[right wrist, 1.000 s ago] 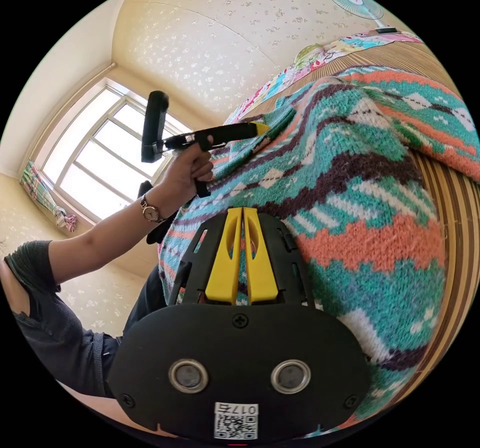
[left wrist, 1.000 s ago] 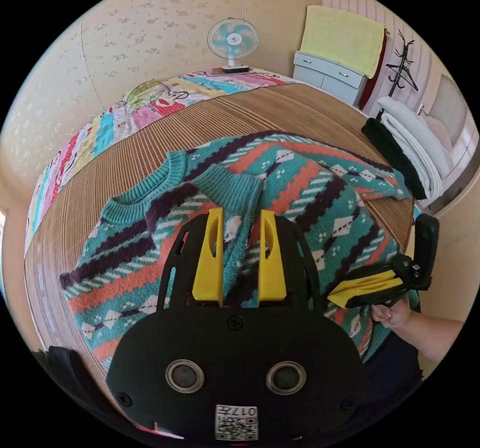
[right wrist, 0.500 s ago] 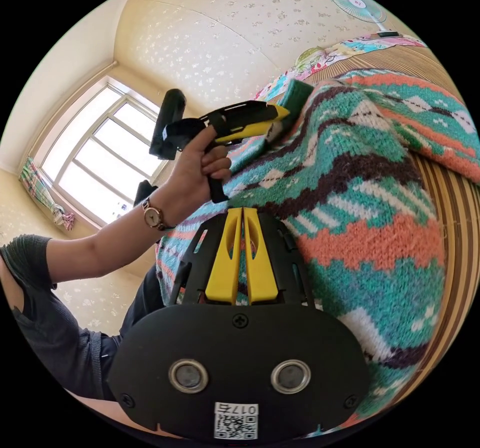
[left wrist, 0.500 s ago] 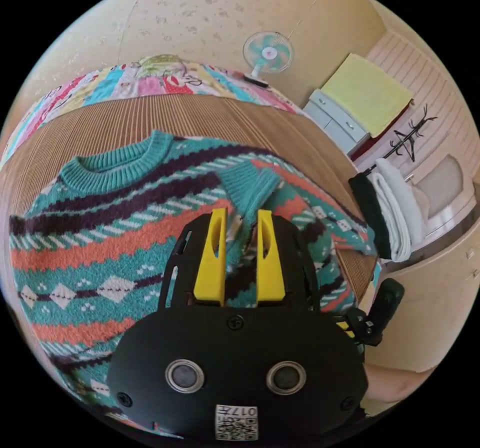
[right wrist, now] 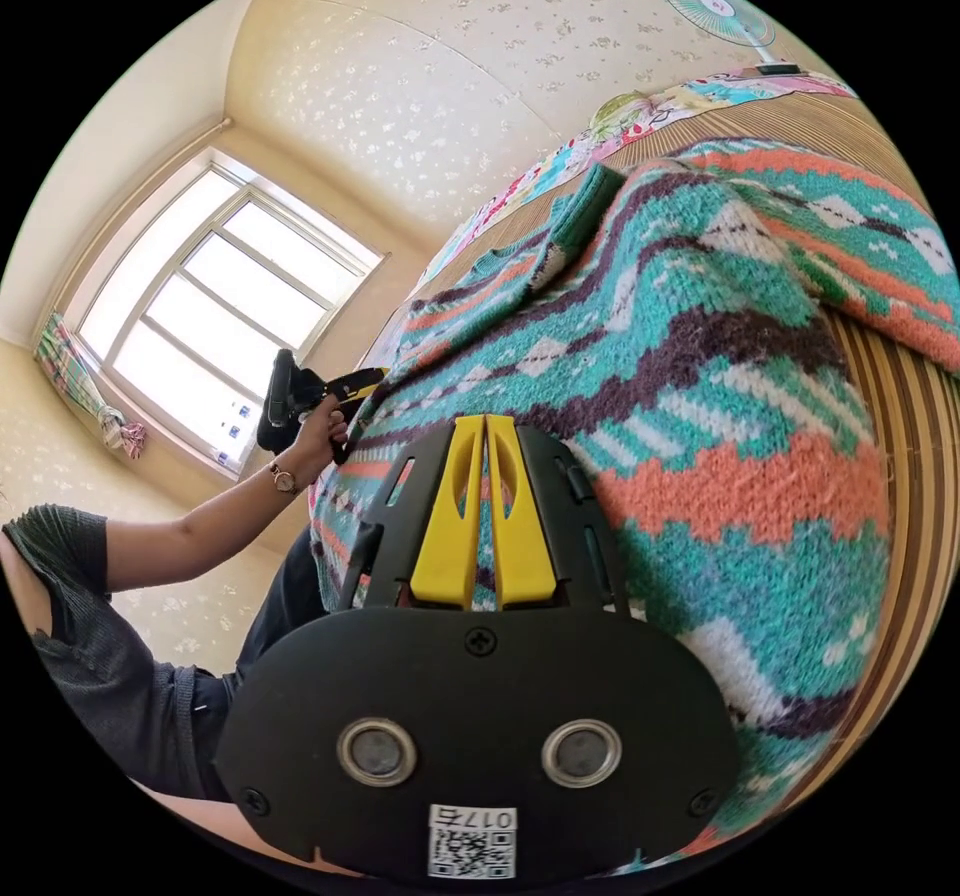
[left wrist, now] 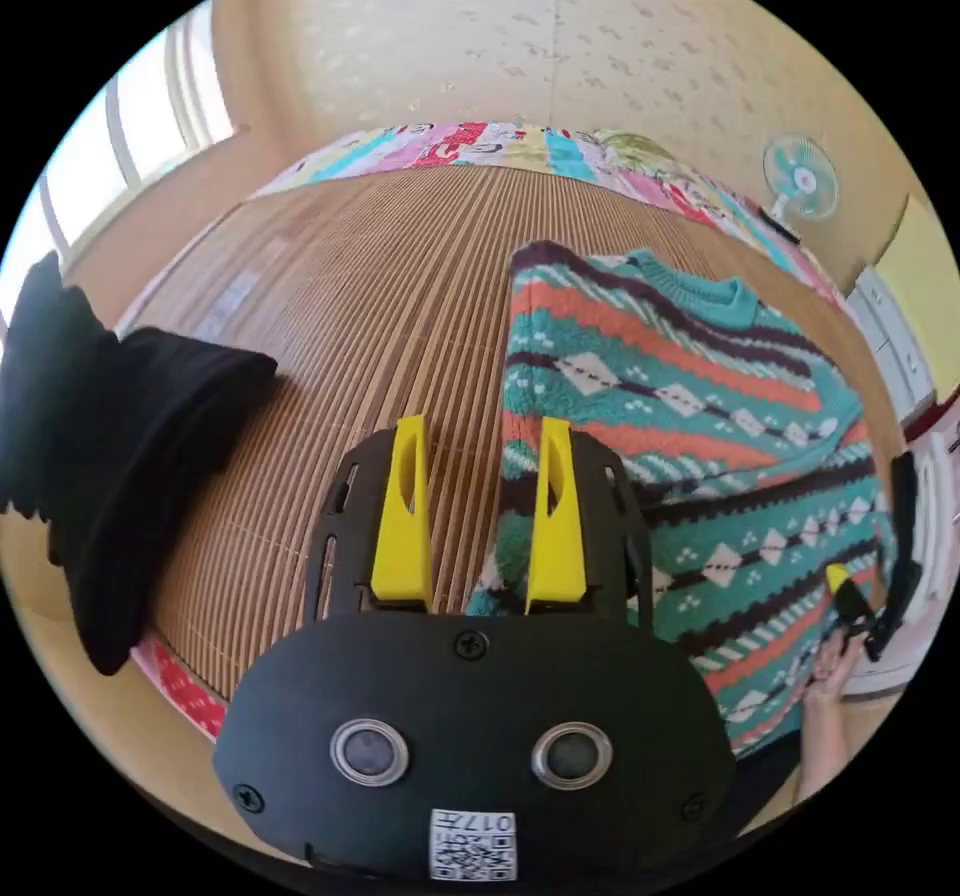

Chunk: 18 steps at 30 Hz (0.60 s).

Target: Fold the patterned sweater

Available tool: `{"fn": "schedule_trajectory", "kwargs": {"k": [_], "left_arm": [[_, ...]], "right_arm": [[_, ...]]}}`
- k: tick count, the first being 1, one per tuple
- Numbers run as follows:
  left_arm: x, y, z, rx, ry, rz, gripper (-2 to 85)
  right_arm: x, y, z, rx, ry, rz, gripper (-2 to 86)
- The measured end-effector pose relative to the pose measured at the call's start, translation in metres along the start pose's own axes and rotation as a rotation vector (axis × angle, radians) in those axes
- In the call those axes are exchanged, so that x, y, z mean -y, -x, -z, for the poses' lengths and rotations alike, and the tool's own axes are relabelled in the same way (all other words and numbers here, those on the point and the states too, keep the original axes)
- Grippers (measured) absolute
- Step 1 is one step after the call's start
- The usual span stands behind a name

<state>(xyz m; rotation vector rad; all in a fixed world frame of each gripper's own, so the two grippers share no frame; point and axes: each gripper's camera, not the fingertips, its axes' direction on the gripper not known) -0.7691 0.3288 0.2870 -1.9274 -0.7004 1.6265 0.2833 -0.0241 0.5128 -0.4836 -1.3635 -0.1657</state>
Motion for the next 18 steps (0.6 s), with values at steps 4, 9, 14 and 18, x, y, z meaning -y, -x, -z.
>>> {"fn": "schedule_trajectory", "kwargs": {"k": [4,9,14,18], "left_arm": [[-0.046,-0.014,0.036,-0.049,-0.091,-0.089,5.6],[-0.150,-0.059,0.067,-0.056,-0.222,-0.360,5.9],[-0.173,-0.033,0.016,-0.101,-0.132,-0.305,0.2],[-0.186,-0.048,0.007,0.031,-0.166,-0.357,-0.6]], "right_arm": [[0.007,-0.003,0.004,0.010,0.004,-0.012,0.3],[0.016,-0.006,0.008,0.017,0.012,-0.021,0.3],[0.029,0.012,0.005,-0.088,0.028,0.026,0.4],[0.046,0.015,0.019,-0.125,0.034,-0.068,0.7]]}}
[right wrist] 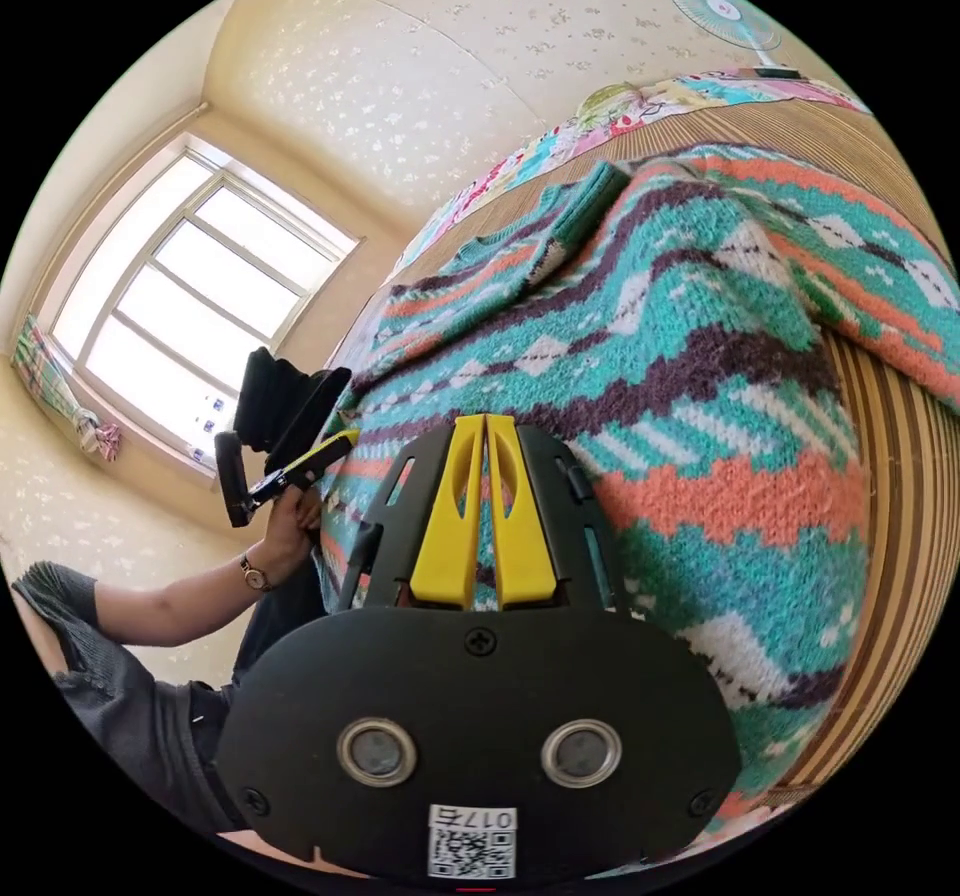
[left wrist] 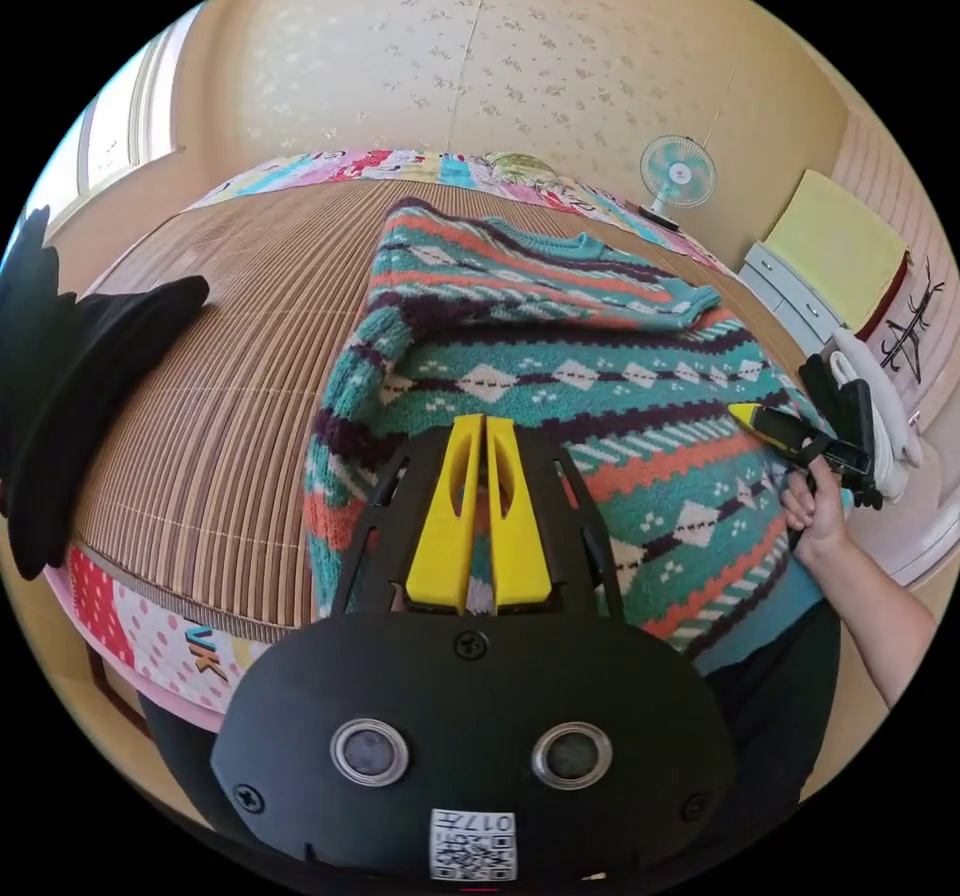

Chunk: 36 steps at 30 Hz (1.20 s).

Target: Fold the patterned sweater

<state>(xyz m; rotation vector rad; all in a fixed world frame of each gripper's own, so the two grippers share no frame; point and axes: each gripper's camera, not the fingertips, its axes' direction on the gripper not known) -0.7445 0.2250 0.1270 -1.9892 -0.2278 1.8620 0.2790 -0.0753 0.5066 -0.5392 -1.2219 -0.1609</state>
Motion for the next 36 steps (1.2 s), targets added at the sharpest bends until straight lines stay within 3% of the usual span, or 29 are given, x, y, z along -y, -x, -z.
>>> {"fn": "schedule_trajectory", "kwargs": {"k": [3,8,12,15,19,24,26,29,32,36], "left_arm": [[-0.005,-0.001,-0.004,0.020,-0.011,-0.023,-0.9],[-0.013,0.023,-0.012,-0.065,-0.029,0.013,-1.0],[-0.019,0.025,-0.018,-0.041,-0.044,0.004,-1.0],[-0.021,0.032,-0.024,-0.059,-0.040,0.011,-1.0],[-0.023,0.036,-0.032,-0.053,-0.036,0.010,-1.0],[-0.025,0.033,-0.040,-0.014,-0.038,-0.007,-1.0],[-0.026,0.034,-0.042,-0.013,-0.038,-0.007,-1.0],[-0.027,0.035,-0.046,-0.008,-0.037,-0.010,-1.0],[-0.028,0.035,-0.050,-0.001,-0.036,-0.012,-1.0],[-0.030,0.030,-0.058,0.033,-0.033,-0.027,-1.0]], "right_arm": [[-0.025,0.003,0.072,0.040,-0.317,-0.074,1.3],[-0.092,-0.101,0.169,0.080,-0.662,-0.613,8.0],[-0.088,-0.165,0.188,0.184,-0.666,-0.749,11.2],[-0.043,-0.180,0.203,0.054,-0.567,-0.801,9.0],[0.064,-0.085,0.227,-0.159,-0.606,-0.507,3.8],[0.158,0.115,0.130,-0.145,-0.499,0.124,2.0],[0.159,0.184,0.029,-0.075,-0.353,0.332,2.8],[0.128,0.205,-0.128,-0.005,-0.037,0.413,4.9],[0.079,0.164,-0.259,0.011,0.298,0.257,6.6],[0.036,0.132,-0.272,0.160,0.219,0.175,7.2]]}}
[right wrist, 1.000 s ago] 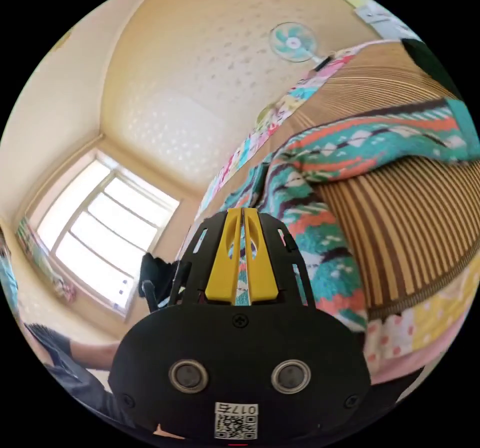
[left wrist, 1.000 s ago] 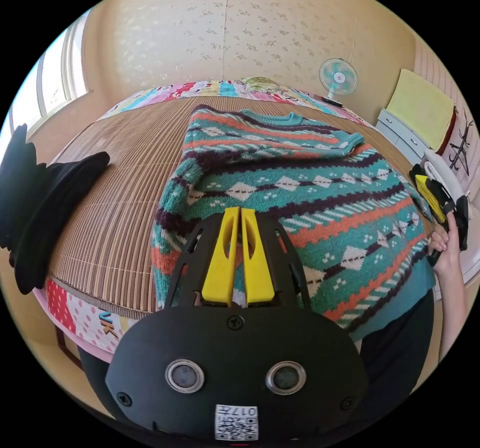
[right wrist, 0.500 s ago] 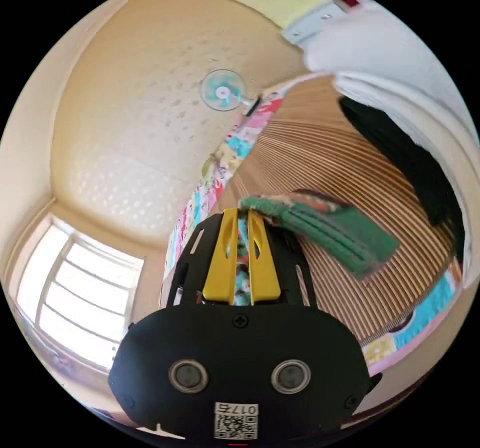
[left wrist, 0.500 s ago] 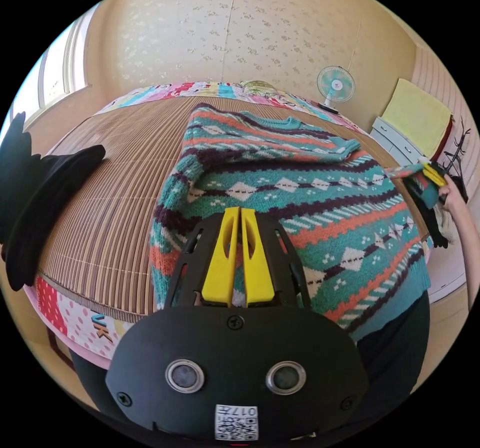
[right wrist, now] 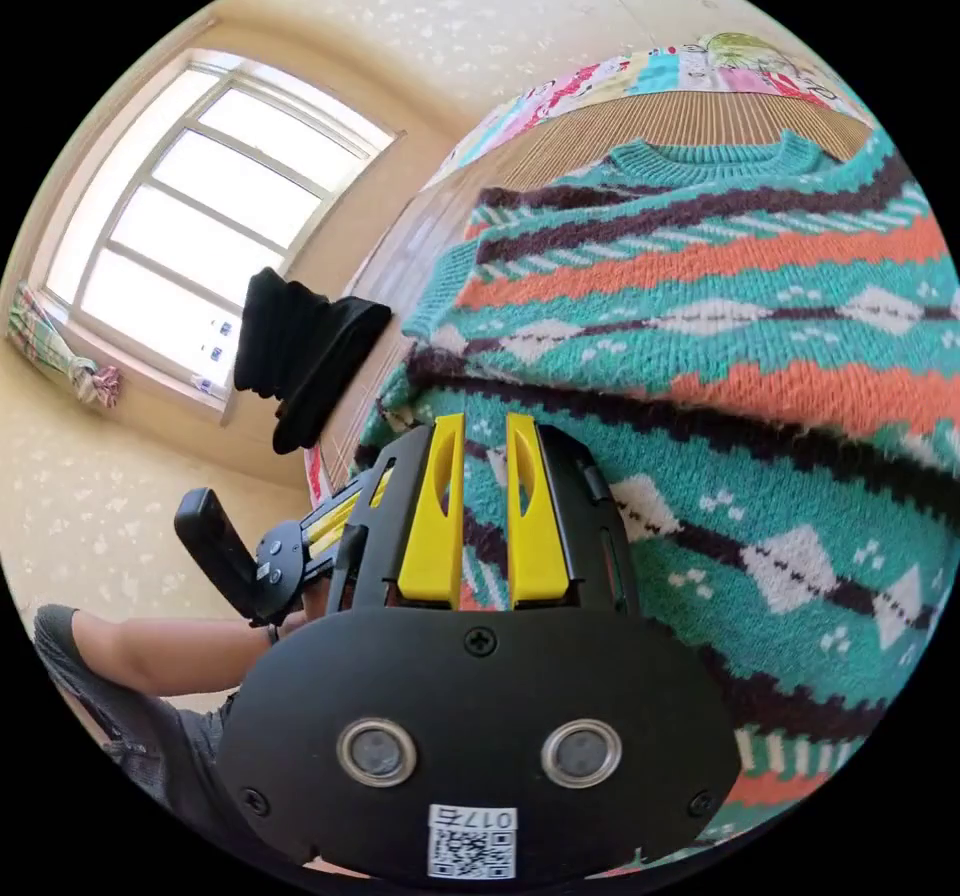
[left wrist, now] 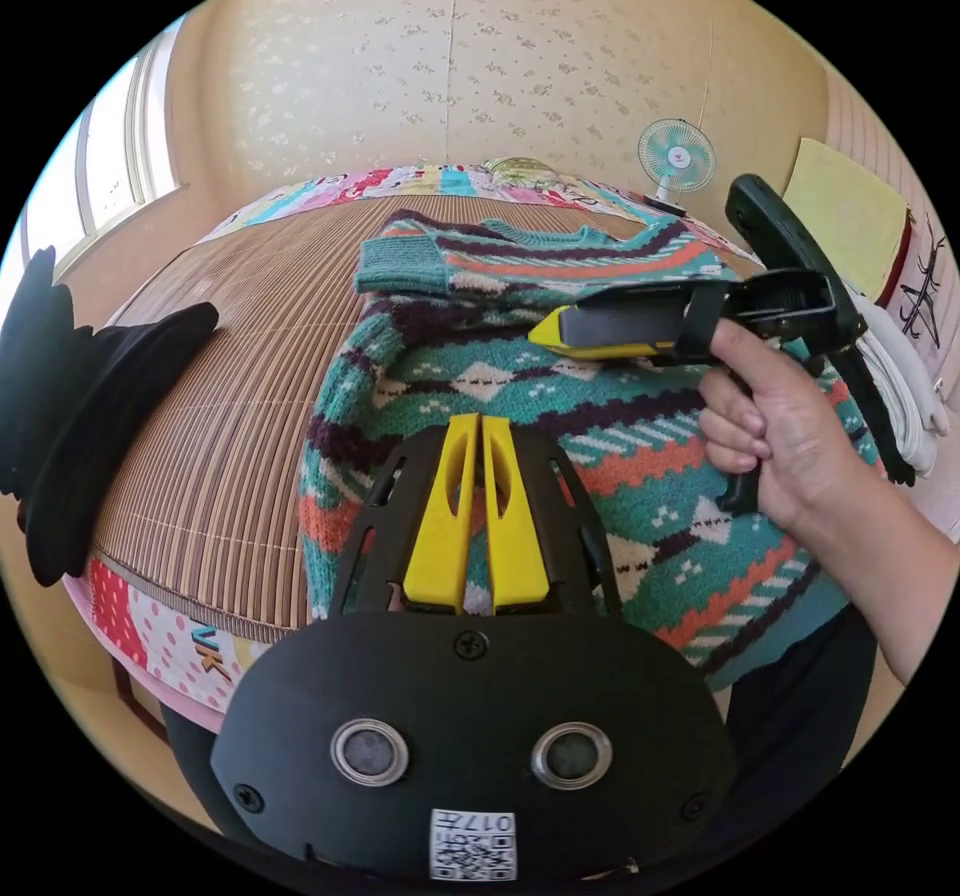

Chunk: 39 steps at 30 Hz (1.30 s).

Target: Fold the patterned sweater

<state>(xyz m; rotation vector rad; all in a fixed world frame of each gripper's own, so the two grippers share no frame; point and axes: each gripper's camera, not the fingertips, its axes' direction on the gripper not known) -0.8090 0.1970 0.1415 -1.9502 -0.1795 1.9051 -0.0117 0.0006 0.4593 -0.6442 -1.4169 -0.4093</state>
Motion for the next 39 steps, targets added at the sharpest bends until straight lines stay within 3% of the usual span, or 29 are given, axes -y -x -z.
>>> {"fn": "schedule_trajectory", "kwargs": {"k": [3,7,9,11,13,16,20,23,29,30,32,34,39], "left_arm": [[-0.001,-0.002,-0.005,0.011,-0.001,-0.006,-1.0],[-0.003,-0.001,-0.010,0.004,0.000,-0.003,-1.0],[-0.004,-0.002,-0.013,0.011,0.001,-0.006,-1.0],[-0.004,-0.004,-0.015,0.017,0.001,-0.008,-1.0],[-0.005,-0.005,-0.017,0.019,0.001,-0.010,-1.0],[-0.006,-0.008,-0.020,0.023,0.001,-0.011,-1.0],[-0.008,-0.011,-0.023,0.028,0.000,-0.013,-1.0],[-0.009,-0.016,-0.025,0.038,0.000,-0.018,-1.0],[-0.011,-0.023,-0.029,0.040,0.000,-0.019,-1.0],[-0.011,-0.024,-0.030,0.040,0.000,-0.019,-1.0],[-0.012,-0.027,-0.031,0.040,0.000,-0.019,-1.0],[-0.012,-0.031,-0.032,0.045,0.000,-0.022,-1.0],[-0.013,-0.042,-0.035,0.061,-0.002,-0.028,-1.0]], "right_arm": [[-0.019,0.012,0.037,-0.065,-0.150,0.054,7.1],[-0.035,0.035,0.086,-0.691,-0.308,0.151,3.9],[-0.028,0.020,0.081,-1.023,-0.247,0.192,2.3],[-0.015,-0.059,0.053,-1.359,0.063,0.095,1.3],[-0.028,-0.117,0.051,-1.337,0.145,-0.050,0.9],[-0.033,-0.095,0.073,-1.296,-0.034,-0.122,0.6],[-0.052,-0.003,0.075,-1.047,-0.340,0.162,0.4],[-0.027,0.006,0.037,-0.883,-0.179,0.211,0.3],[0.022,-0.081,0.006,-1.040,0.024,0.096,0.3],[0.023,-0.091,0.013,-1.032,-0.005,0.056,0.3],[0.020,-0.127,0.043,-1.031,-0.152,-0.226,0.3],[0.015,-0.139,0.052,-1.013,-0.208,-0.314,0.3],[0.014,-0.132,0.041,-1.088,-0.166,-0.265,0.4]]}}
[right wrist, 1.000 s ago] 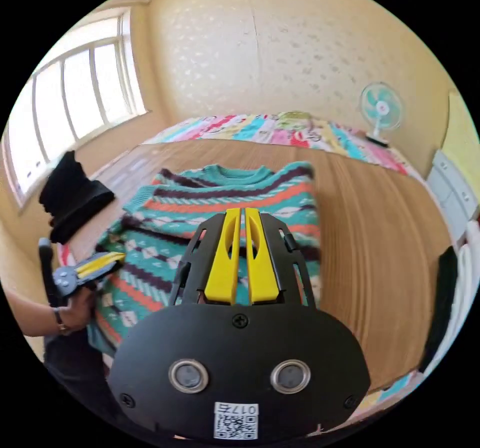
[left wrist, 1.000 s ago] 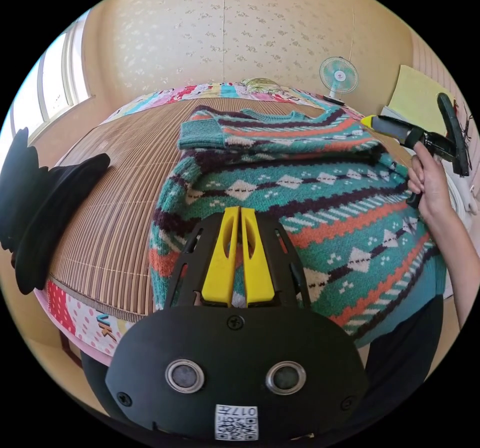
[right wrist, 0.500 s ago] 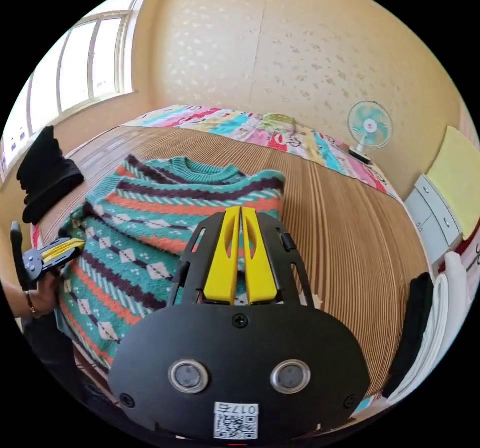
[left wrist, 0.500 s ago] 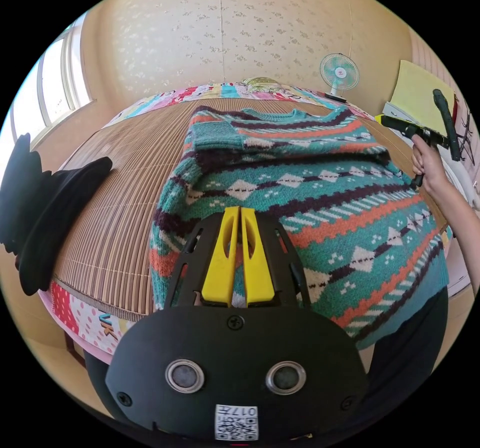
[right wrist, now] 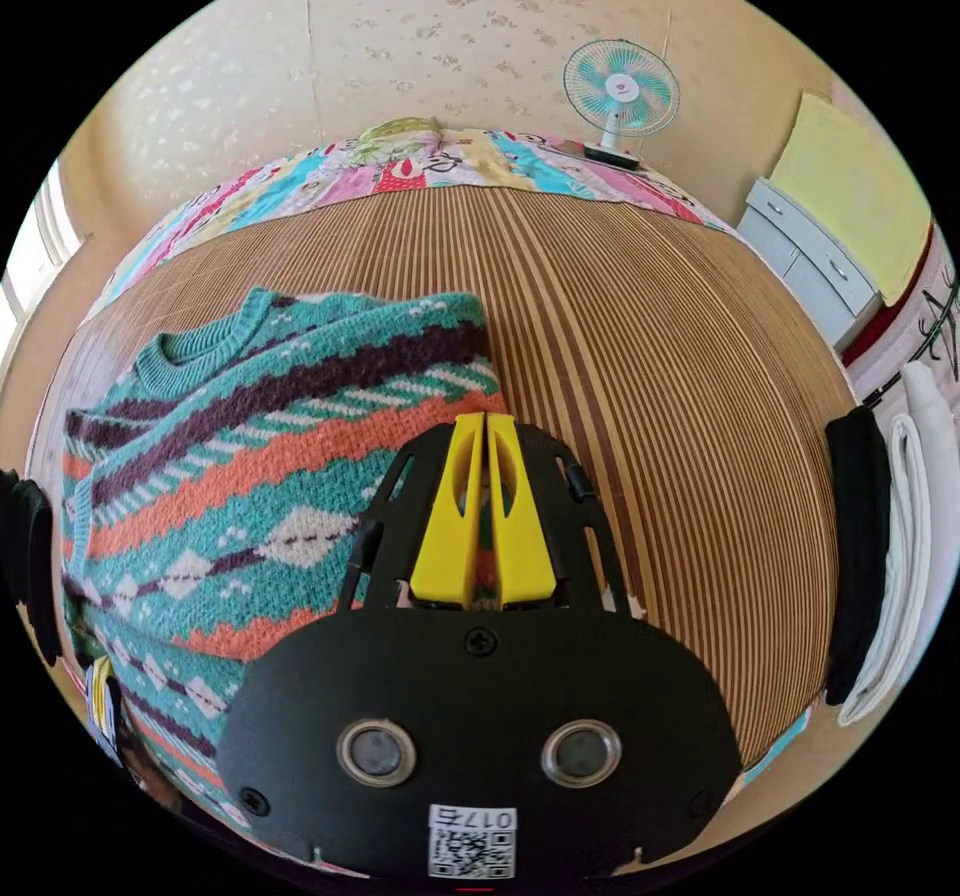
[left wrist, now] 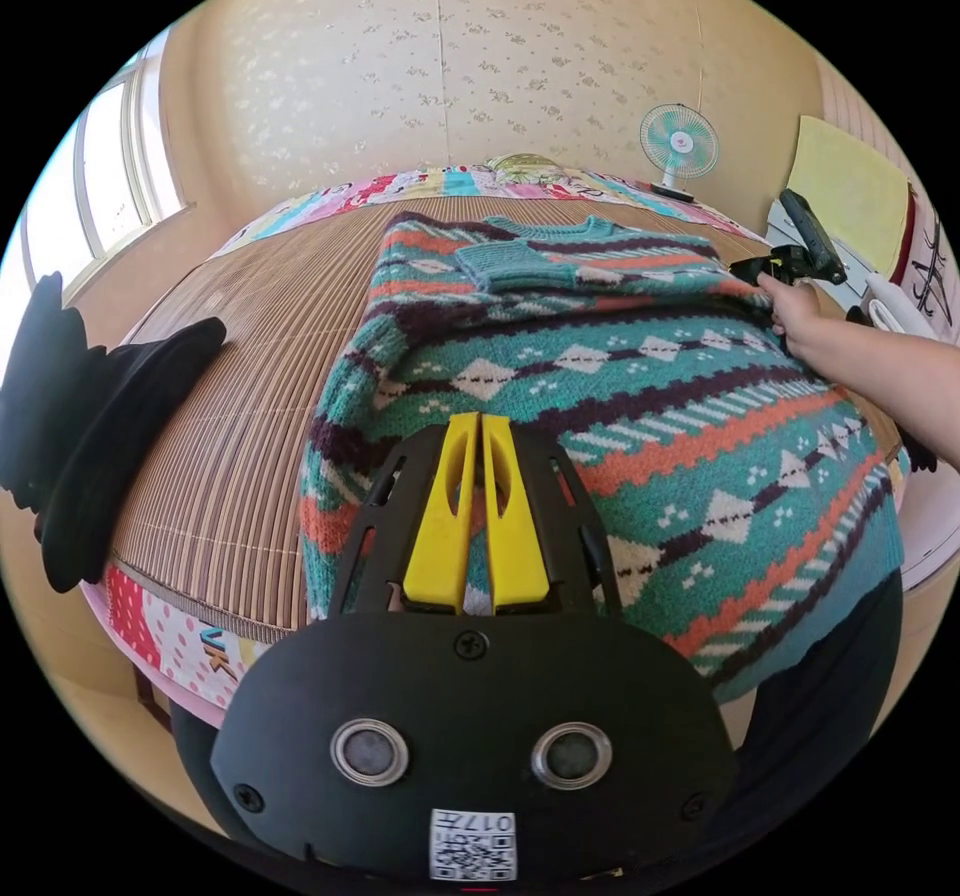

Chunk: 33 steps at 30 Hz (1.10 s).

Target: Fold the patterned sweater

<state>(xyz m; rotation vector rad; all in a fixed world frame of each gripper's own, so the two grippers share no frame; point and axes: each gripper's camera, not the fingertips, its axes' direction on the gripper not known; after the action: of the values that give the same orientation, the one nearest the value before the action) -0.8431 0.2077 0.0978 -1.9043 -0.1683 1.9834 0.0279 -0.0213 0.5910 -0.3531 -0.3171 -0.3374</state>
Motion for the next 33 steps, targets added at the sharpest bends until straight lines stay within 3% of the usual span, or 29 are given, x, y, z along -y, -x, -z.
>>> {"fn": "schedule_trajectory", "kwargs": {"k": [4,8,11,15,17,23,29,33], "left_arm": [[0.001,-0.008,0.000,0.002,0.001,0.001,-1.0],[0.002,-0.015,0.001,0.000,0.001,0.003,-1.0],[0.003,-0.021,0.002,-0.002,0.001,0.005,-1.0],[0.005,-0.029,0.005,-0.006,-0.002,0.006,-1.0],[0.007,-0.034,0.007,-0.001,-0.004,0.005,-1.0],[0.012,-0.043,0.019,-0.025,-0.009,0.016,-1.0],[0.021,-0.051,0.033,-0.060,0.042,0.028,-1.0],[0.070,-0.067,0.025,-0.036,0.225,-0.080,-1.0]], "right_arm": [[-0.014,-0.002,0.021,-0.002,-0.017,0.019,0.4],[-0.086,-0.026,0.083,0.243,-0.137,-0.044,0.4],[-0.150,-0.034,0.117,0.319,-0.172,0.029,0.4],[-0.192,-0.048,0.109,0.344,-0.081,0.072,0.4],[-0.182,-0.063,0.092,0.405,0.030,0.041,0.5],[-0.178,-0.111,0.082,0.626,0.115,-0.050,1.3],[-0.225,-0.055,0.130,0.244,0.031,0.196,4.2],[-0.223,-0.040,0.123,0.157,0.028,0.198,4.4]]}}
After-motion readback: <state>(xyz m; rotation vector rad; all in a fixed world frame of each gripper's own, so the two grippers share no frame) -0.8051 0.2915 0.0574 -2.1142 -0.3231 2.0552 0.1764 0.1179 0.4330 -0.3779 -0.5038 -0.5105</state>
